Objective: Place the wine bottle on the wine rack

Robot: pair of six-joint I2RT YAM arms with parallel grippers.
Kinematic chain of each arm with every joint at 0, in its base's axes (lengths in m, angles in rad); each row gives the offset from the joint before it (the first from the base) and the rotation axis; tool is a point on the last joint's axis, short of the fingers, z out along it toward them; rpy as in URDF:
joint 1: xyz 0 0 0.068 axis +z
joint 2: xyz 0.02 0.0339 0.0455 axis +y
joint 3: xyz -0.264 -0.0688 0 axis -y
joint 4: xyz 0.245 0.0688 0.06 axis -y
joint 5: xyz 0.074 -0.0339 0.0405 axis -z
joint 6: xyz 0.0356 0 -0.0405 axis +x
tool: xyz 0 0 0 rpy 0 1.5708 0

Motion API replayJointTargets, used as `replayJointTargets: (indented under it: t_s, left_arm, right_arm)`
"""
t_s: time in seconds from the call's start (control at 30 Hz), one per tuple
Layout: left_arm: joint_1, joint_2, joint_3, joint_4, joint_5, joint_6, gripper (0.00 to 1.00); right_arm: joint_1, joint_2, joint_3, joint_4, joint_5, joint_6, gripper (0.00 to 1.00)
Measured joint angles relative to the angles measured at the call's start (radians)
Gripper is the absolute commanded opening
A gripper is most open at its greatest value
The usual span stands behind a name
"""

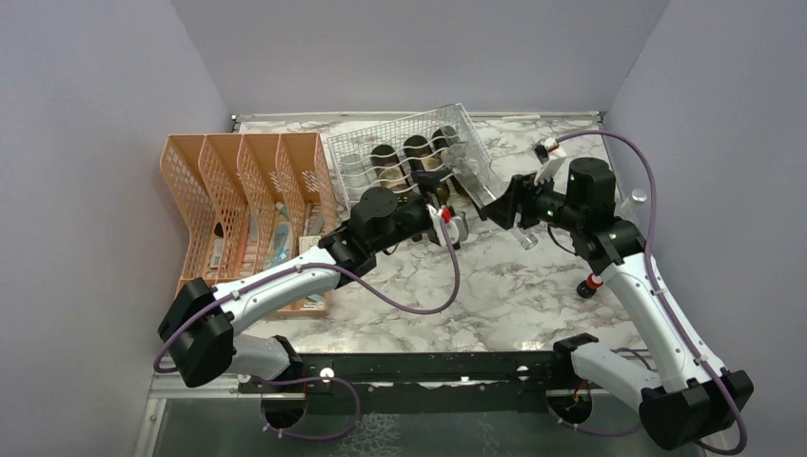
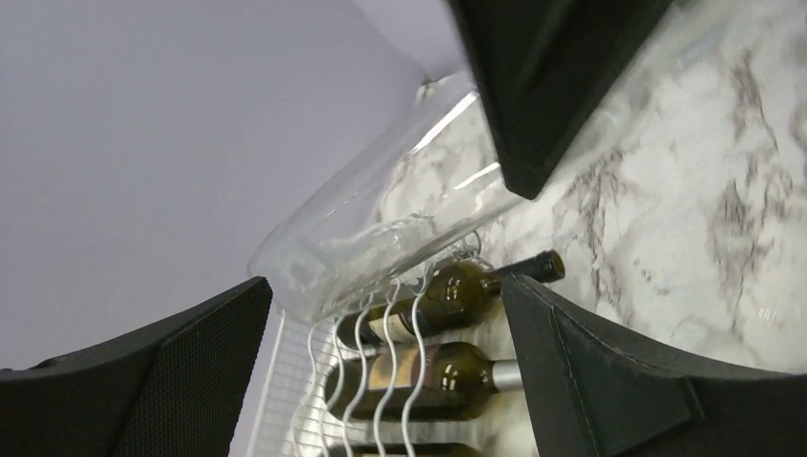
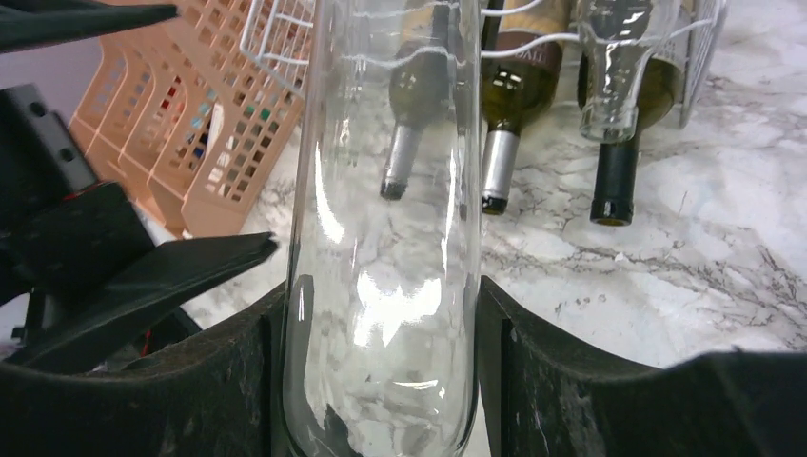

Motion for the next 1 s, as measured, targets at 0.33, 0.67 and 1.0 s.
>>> replayJointTargets:
  t_s: [0.33,0.67,1.0]
  left_arm:
    - [0.049,-0.038,0.134,-0.125,-0.442,-0.72,0.99]
    - [0.068,-0.153,0.188,-0.37,-0.577,-0.958,0.99]
    - [0.068,-0.272,0.19,-0.473,-0.611,-0.984,0.99]
  right_arm:
    - [0.01,0.201,0.023,0.195,0.05,0.08,0.01]
    - [0.164,0.473,0.149,0.349,0.227,0.118,0.01]
    - [0.224,0.726,0.305,0.418,0.402,0.118,0.01]
